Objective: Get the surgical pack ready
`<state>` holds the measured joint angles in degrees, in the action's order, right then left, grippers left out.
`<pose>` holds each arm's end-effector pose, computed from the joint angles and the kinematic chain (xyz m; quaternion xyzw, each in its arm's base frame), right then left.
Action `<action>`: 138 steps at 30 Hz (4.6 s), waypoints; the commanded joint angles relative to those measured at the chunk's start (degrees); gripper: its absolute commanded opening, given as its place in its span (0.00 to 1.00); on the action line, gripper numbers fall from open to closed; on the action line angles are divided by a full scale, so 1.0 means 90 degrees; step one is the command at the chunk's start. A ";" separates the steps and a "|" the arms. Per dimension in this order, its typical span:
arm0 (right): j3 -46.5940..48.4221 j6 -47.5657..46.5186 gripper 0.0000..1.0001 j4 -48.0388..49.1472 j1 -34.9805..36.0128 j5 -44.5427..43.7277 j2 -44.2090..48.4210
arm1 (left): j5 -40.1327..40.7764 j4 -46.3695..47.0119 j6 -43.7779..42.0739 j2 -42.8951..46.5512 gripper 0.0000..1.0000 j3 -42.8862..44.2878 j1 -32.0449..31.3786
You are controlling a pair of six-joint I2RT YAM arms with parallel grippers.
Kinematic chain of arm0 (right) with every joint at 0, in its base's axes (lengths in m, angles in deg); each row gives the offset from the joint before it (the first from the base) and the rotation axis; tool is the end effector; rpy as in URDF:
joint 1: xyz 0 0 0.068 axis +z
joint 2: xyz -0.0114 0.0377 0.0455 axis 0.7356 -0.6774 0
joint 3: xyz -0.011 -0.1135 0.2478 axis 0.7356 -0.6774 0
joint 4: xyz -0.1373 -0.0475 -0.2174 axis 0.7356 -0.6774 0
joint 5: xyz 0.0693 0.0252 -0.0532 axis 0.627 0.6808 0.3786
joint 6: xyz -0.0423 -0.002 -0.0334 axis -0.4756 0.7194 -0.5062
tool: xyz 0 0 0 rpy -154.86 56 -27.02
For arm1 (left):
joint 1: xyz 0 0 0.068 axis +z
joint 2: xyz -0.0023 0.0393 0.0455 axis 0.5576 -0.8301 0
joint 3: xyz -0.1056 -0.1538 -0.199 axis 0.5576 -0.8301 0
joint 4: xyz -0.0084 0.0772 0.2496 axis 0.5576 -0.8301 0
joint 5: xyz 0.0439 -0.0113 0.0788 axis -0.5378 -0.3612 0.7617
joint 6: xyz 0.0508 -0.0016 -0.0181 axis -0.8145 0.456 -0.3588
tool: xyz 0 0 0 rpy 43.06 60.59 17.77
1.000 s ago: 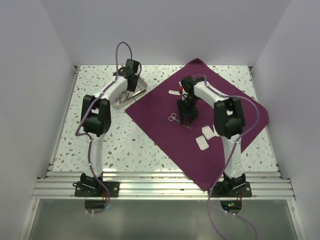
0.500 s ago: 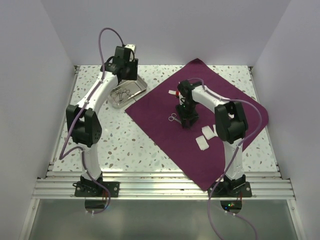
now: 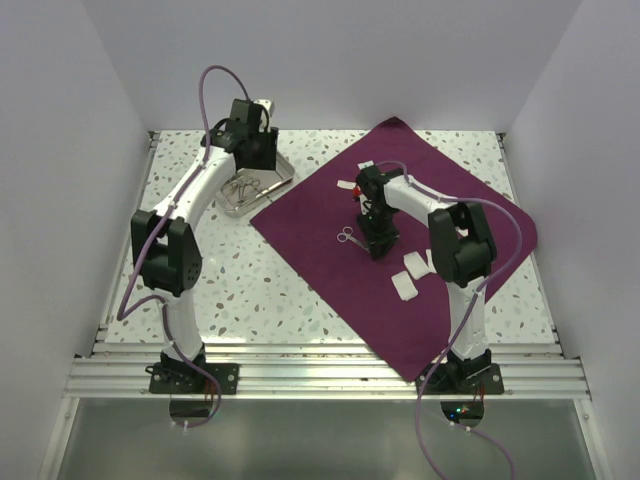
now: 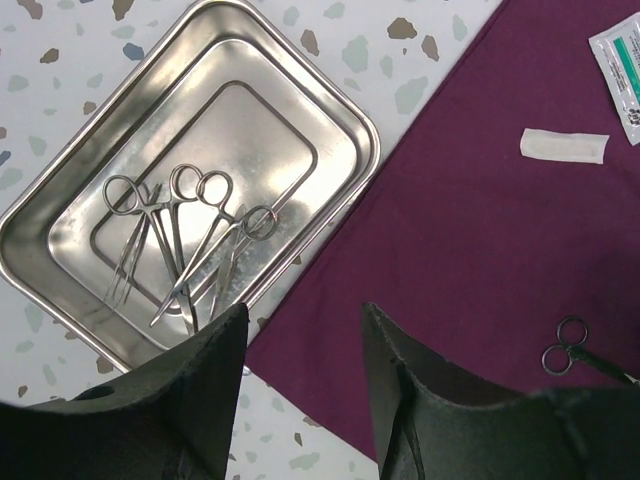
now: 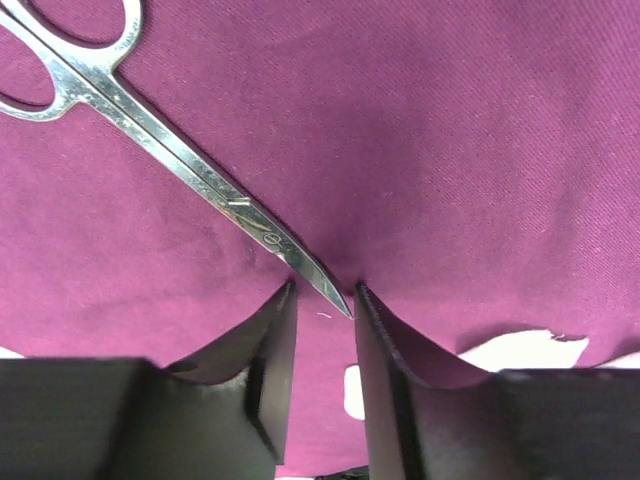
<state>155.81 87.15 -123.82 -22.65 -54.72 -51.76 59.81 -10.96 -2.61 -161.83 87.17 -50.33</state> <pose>0.3674 0.1705 0.1575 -0.1525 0.9879 0.0237 0.0156 0.4323 -0.1253 0.3101 0.0272 0.9239 -0.0654 0.3759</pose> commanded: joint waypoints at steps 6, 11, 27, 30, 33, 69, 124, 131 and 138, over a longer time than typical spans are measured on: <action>0.0048 -0.0146 0.21 0.0160 0.0028 0.0085 0.0239 | -0.0635 -0.0029 0.0425 0.0562 0.53 -0.0185 0.0060; 0.0028 -0.0039 0.11 0.0160 0.0047 0.0465 0.0415 | -0.1045 -0.0185 0.0981 0.0738 0.54 -0.0293 0.0060; -0.0547 0.1260 0.00 0.0609 0.0038 0.2584 0.1040 | -0.3751 0.2098 0.3978 0.1753 0.56 -0.3679 0.0031; -0.0869 0.1630 0.00 0.0960 0.0038 0.3043 0.1167 | -0.3820 0.2451 0.4243 0.1841 0.56 -0.4051 -0.0115; -0.1201 0.2031 0.00 0.1331 0.0018 0.3473 0.1265 | -0.3800 0.2598 0.4429 0.1939 0.56 -0.4286 -0.0271; -0.2775 0.5918 0.00 0.5219 0.0125 0.5339 0.2330 | -0.3820 0.3360 0.5670 0.1803 0.56 -0.4902 -0.1073; 0.2070 0.1397 0.50 -0.0775 -0.0470 0.1240 0.0122 | 0.0311 -0.0566 -0.1548 -0.2134 0.34 0.1114 0.0675; -0.0083 0.1952 0.50 -0.0486 -0.0986 0.0270 0.1788 | 0.0399 -0.0439 -0.0953 -0.0886 0.40 0.0227 0.0646; -0.2489 0.2256 0.54 0.0188 -0.1505 0.0993 0.3285 | -0.0352 -0.0390 -0.0249 0.0492 0.43 -0.0516 0.0617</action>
<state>138.25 105.05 -125.90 -36.26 -48.49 -26.78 60.77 -16.11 -9.17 -165.24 84.63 -44.48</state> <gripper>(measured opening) 0.534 0.425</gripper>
